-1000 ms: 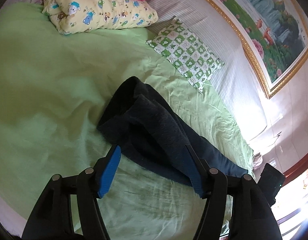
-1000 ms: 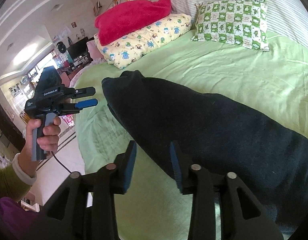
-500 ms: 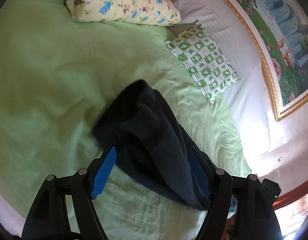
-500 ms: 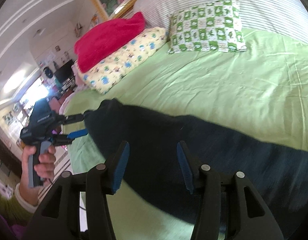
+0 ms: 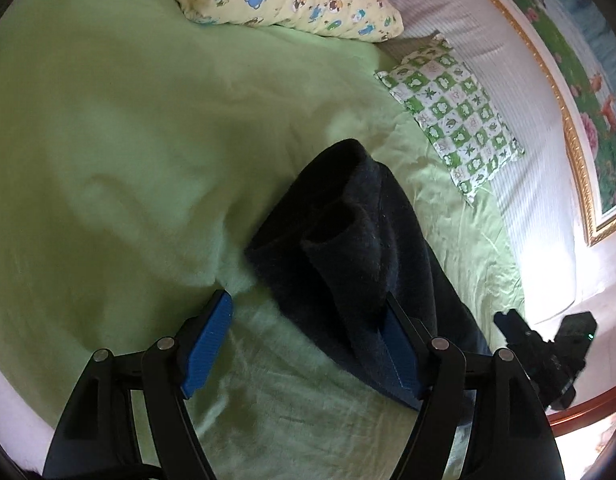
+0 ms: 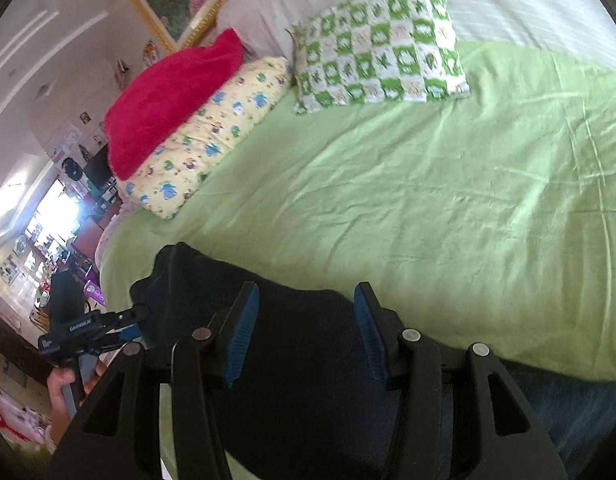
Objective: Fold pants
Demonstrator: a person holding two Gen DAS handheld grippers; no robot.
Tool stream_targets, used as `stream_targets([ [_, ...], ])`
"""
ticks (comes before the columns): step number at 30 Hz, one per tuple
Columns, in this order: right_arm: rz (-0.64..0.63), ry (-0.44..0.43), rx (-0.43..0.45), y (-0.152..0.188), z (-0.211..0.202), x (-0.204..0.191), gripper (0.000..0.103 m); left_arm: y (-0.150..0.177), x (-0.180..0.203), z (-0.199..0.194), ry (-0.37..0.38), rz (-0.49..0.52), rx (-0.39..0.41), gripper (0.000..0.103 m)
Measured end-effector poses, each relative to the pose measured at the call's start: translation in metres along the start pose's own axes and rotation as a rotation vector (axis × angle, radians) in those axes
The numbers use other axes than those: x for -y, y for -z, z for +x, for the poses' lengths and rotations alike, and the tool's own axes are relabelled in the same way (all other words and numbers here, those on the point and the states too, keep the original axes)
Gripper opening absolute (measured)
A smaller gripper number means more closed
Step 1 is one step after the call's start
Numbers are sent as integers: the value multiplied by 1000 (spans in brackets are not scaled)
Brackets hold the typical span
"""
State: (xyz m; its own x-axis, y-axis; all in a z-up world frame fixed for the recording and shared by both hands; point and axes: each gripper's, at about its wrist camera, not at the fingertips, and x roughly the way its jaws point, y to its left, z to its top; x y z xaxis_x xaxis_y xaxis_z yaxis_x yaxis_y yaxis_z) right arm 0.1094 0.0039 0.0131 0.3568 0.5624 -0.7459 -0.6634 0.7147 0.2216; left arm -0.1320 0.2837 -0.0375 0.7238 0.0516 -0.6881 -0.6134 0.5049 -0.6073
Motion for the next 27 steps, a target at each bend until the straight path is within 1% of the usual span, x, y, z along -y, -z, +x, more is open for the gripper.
stream_targets([
  [2, 5, 21, -56, -6, 10, 7, 51, -2, 2, 2, 4, 8, 2, 74],
  [5, 28, -12, -143, -19, 30, 21, 51, -5, 5, 7, 21, 5, 2, 73],
  [7, 39, -16, -192, -25, 41, 28, 51, -8, 8, 12, 36, 3, 0, 72],
  [9, 34, -48, -243, -30, 52, 30, 51, -10, 10, 15, 45, 9, 3, 68],
  [11, 20, -75, -302, -33, 64, 31, 50, -10, 12, 19, 52, 20, 0, 59],
  [12, 14, -87, -332, -34, 70, 31, 50, -10, 12, 21, 56, 26, -1, 57],
  [13, 10, -98, -378, -34, 79, 32, 50, -10, 12, 24, 56, 30, -1, 53],
  [14, 8, -97, -397, -33, 83, 32, 49, -11, 12, 25, 57, 33, -1, 49],
  [16, -3, -111, -453, -29, 95, 33, 43, -10, 11, 28, 62, 43, 4, 44],
  [17, -4, -120, -460, -27, 98, 34, 41, -11, 10, 29, 69, 48, 6, 39],
  [18, -1, -130, -463, -27, 99, 33, 32, -11, 10, 30, 78, 53, 4, 36],
  [19, 4, -148, -468, -26, 100, 32, 17, -10, 10, 31, 84, 58, 3, 31],
  [20, -1, -146, -462, -25, 99, 29, 16, -10, 10, 28, 93, 68, 5, 27],
  [22, -50, -115, -437, -23, 91, 18, 12, -9, 16, 16, 124, 91, 22, 23],
  [24, -85, -96, -381, -23, 77, 7, 11, -8, 23, -6, 161, 115, 44, 22],
  [25, -90, -97, -328, -23, 63, 0, 11, -8, 31, -25, 189, 132, 58, 22],
  [27, -94, -111, -230, -22, 36, -11, 11, -6, 42, -54, 219, 169, 91, 22],
])
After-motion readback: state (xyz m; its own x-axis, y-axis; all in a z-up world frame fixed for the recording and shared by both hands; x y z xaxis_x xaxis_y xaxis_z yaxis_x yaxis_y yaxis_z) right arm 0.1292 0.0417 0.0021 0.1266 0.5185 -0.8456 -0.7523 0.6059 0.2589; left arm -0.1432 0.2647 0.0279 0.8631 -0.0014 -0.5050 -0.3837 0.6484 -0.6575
